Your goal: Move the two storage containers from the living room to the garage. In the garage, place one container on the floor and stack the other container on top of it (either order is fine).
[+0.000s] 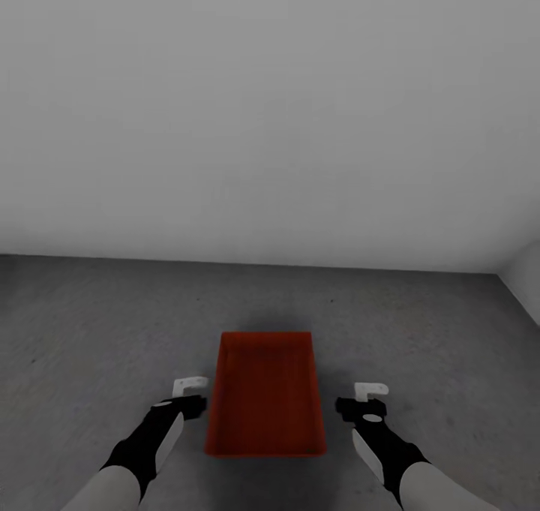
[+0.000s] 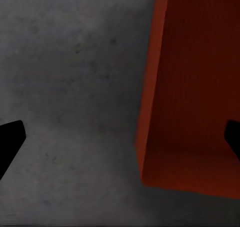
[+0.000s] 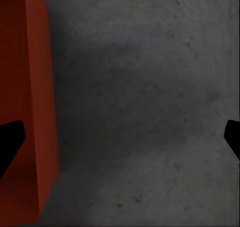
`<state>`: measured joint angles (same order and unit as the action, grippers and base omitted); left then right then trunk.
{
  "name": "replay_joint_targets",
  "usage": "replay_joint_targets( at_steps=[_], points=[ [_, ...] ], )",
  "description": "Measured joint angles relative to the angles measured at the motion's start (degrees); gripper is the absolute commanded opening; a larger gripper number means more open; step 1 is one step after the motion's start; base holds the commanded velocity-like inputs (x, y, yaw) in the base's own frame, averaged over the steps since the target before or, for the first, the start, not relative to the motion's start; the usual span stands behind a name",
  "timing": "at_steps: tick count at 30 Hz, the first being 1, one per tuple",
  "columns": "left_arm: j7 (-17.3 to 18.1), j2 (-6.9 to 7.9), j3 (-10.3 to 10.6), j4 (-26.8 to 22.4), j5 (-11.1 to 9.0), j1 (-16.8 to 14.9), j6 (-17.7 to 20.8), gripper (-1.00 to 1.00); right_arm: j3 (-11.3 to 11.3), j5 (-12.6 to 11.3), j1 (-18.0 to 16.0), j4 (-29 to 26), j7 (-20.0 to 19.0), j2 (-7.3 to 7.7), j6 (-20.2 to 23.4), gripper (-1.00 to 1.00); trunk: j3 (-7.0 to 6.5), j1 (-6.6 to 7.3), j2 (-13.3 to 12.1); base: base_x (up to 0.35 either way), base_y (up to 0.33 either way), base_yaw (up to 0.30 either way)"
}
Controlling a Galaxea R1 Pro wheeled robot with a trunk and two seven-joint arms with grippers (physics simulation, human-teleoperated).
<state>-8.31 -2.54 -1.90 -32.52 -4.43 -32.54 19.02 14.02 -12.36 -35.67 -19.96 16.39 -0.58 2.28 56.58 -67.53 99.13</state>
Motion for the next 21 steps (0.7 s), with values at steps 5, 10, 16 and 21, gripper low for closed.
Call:
replay_joint_targets(
  at_steps=[5,10,16,21],
  points=[
    [0.0,0.12,-1.8,0.1,0.1,0.0,-0.1,1.00,0.0,-0.1,0.0,0.0,0.0,1.02,0.0,1.00,-0.90,1.10,-2.0,0.000,0.000,0.000],
    [0.0,0.12,-2.0,0.3,0.1,0.0,-0.1,1.00,0.0,-0.1,0.0,0.0,0.0,2.02,0.0,1.00,-1.80,2.20,-4.0,0.000,0.000,0.000],
    [0.0,0.12,-2.1,0.5,0.1,0.0,-0.1,1.00,0.0,-0.1,0.0,0.1,0.0,2.31,0.1,1.00,-2.87,3.51,-6.4,0.000,0.000,0.000],
    [0.0,0.18,-2.1,0.7,0.1,0.0,-0.1,1.00,0.0,-0.1,0.0,0.3,0.0,2.36,0.2,1.00,-3.77,4.61,-8.4,0.000,0.000,0.000]
  ],
)
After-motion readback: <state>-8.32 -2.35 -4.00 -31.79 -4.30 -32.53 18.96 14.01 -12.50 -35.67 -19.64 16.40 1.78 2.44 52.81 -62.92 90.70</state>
